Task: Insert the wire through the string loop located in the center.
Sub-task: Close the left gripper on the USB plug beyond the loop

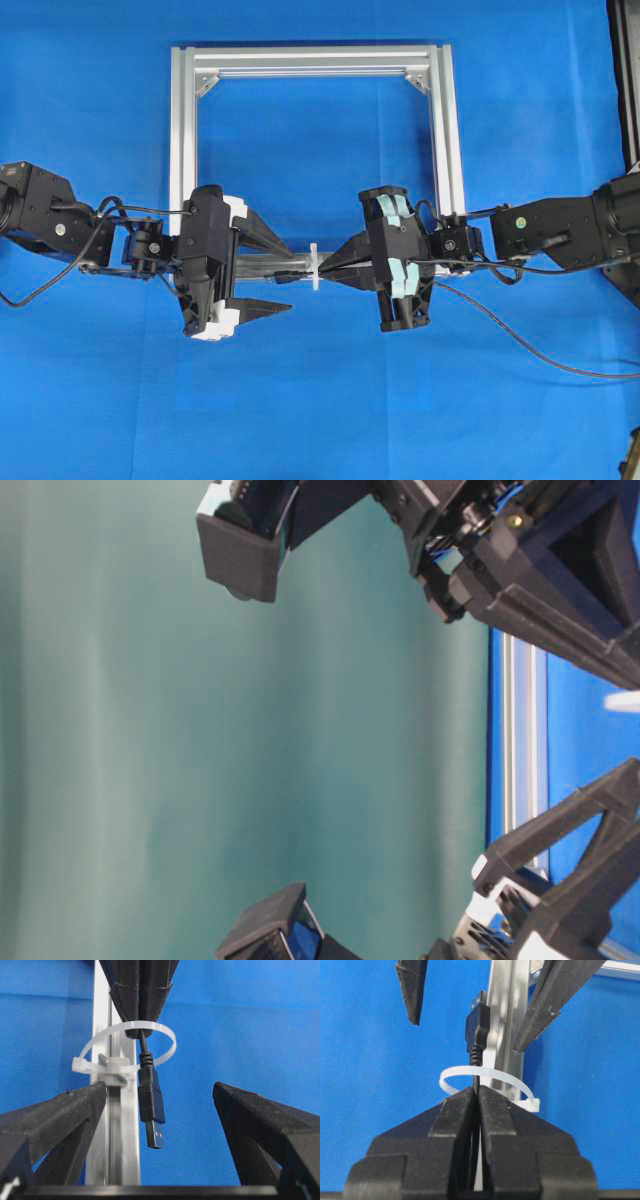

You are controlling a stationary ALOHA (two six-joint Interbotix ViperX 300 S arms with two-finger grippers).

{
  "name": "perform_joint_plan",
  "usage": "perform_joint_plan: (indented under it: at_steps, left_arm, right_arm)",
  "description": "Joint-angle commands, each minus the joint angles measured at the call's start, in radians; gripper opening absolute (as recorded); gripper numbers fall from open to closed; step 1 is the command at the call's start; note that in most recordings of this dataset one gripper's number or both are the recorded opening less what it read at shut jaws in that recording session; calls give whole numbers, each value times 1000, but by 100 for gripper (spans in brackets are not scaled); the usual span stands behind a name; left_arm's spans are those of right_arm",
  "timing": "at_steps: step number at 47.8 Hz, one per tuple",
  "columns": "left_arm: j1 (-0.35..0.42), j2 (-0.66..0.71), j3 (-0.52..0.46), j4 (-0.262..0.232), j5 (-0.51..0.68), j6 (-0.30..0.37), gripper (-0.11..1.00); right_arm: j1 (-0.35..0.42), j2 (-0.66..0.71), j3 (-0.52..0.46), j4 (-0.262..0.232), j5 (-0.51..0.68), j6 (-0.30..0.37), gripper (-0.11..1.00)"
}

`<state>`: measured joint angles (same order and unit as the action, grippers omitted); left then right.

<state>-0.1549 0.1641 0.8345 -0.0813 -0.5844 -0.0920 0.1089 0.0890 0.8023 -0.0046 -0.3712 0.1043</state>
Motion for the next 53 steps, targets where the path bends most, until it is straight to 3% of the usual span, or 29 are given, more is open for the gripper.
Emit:
perform_joint_plan:
  at_steps: [1, 27, 31, 38, 42, 53]
  left_arm:
    - [-3, -14, -17, 0, -5, 0, 92]
    - [-3, -14, -17, 0, -2, -6, 88]
    - [-5, -12, -26, 0, 12, -8, 74]
    - [0, -12, -37, 0, 28, -5, 30]
    - [0, -12, -35, 0, 31, -3, 10]
    - [0, -12, -38, 0, 31, 0, 9]
  right_arm:
    - [-2, -11, -9, -2, -8, 0, -3]
    - [-2, -11, -8, -2, -6, 0, -3]
    - [0, -9, -9, -2, -6, 0, -3]
    - [-2, -11, -9, 0, -6, 0, -3]
    - [-2, -11, -9, -2, -6, 0, -3]
    - [-2, -11, -8, -2, -5, -2, -3]
